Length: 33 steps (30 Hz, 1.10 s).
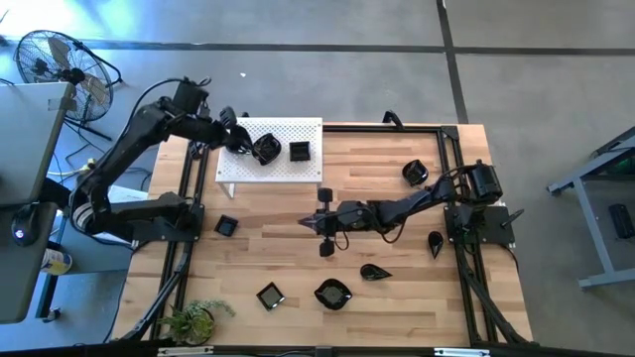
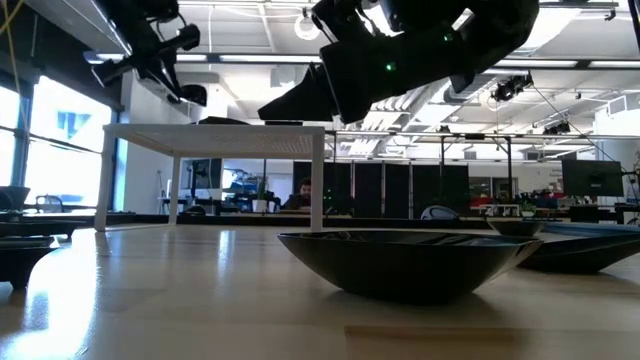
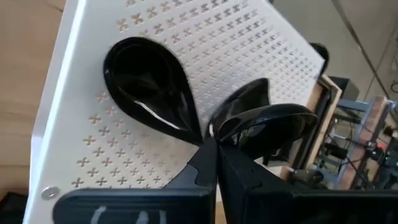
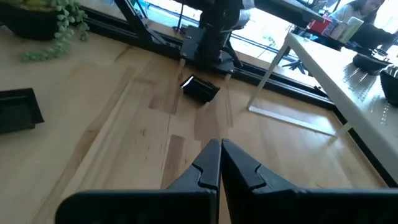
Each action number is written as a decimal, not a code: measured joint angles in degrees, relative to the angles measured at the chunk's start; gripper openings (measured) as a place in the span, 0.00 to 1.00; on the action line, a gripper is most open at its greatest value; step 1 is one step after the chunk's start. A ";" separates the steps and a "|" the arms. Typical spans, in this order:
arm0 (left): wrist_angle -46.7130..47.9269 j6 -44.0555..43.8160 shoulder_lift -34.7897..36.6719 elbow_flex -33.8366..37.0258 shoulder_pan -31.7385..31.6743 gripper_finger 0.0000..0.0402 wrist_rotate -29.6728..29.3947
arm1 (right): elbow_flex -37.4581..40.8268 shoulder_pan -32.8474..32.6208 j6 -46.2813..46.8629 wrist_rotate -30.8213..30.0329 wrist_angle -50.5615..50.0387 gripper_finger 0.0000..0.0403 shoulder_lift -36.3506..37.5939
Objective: Pick & Place Mini shaped plates
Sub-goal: Stack the drop-shaped plate on top of the drop-shaped plate on the shelf
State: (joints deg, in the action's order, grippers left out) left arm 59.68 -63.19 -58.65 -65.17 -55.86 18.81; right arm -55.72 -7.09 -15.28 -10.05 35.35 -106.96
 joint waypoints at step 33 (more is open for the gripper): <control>0.47 1.78 -0.07 0.75 -5.58 0.00 -3.87 | -0.02 -0.04 -0.05 1.75 0.57 0.00 0.00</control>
State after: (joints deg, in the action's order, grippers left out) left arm 60.15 -61.41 -58.72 -64.42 -61.43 14.93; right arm -55.74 -7.14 -15.33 -8.29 35.92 -106.96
